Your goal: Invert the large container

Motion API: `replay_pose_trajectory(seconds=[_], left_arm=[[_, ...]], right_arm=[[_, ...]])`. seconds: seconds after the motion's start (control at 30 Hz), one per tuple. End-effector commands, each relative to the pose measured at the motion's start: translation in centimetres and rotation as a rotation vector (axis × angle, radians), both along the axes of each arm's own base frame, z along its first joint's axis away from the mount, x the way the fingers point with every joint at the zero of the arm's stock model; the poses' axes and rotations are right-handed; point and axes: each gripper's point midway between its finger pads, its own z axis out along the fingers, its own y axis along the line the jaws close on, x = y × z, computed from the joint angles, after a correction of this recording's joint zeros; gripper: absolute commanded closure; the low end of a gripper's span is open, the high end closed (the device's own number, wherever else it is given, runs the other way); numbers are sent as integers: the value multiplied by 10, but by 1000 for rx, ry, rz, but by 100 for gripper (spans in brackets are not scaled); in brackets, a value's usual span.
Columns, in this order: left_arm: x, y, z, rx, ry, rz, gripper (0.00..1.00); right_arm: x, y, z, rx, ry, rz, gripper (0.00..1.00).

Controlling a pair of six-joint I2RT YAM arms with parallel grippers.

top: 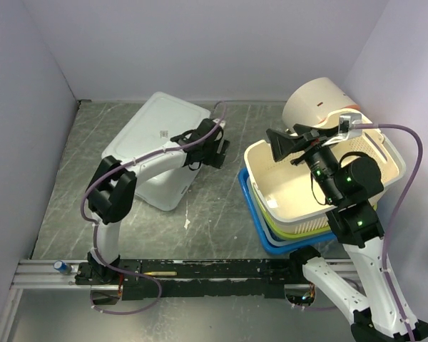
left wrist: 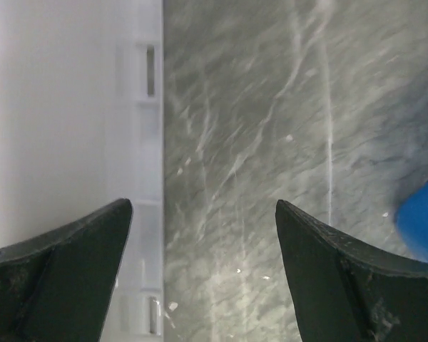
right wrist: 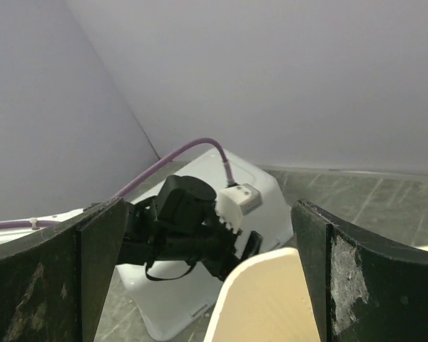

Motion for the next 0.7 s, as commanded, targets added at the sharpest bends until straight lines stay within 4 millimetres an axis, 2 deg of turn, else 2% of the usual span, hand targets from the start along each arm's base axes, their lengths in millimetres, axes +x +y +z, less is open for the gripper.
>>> replay_pose_trajectory(seconds=[0.0, 0.07, 0.17, 0.23, 0.27, 0.33, 0.4, 0.47, 0.5, 0.6, 0.67], left_arm=[[18, 69, 3, -3, -14, 237, 6], [21, 98, 6, -64, -8, 337, 6], [19, 151, 14, -44, -59, 494, 6], [16, 173, 22, -51, -72, 575, 6], [15, 169, 28, -77, -71, 556, 6], [17, 137, 43, -171, -80, 428, 6], [15, 104, 53, -185, -104, 327, 6], [17, 79, 51, -134, -94, 281, 6], [25, 69, 50, -117, -88, 290, 6], [37, 56, 35, -74, -47, 284, 7], [35, 61, 23, -7, 14, 314, 6]], right_arm=[[-2, -8, -20, -13, 69, -37, 0], [-4, -8, -25, -17, 71, -36, 0], [-5, -12, -29, -20, 89, -54, 0], [-5, -14, -31, -30, 95, -62, 0], [-6, -14, -33, -33, 94, -65, 0], [-5, -13, -37, -33, 95, -61, 0], [-4, -10, -39, -28, 96, -47, 0], [-2, -7, -41, -22, 108, -32, 0], [-3, -6, -41, -21, 115, -28, 0], [-4, -7, -43, -20, 134, -30, 0], [-7, -9, -43, -18, 129, -34, 0]])
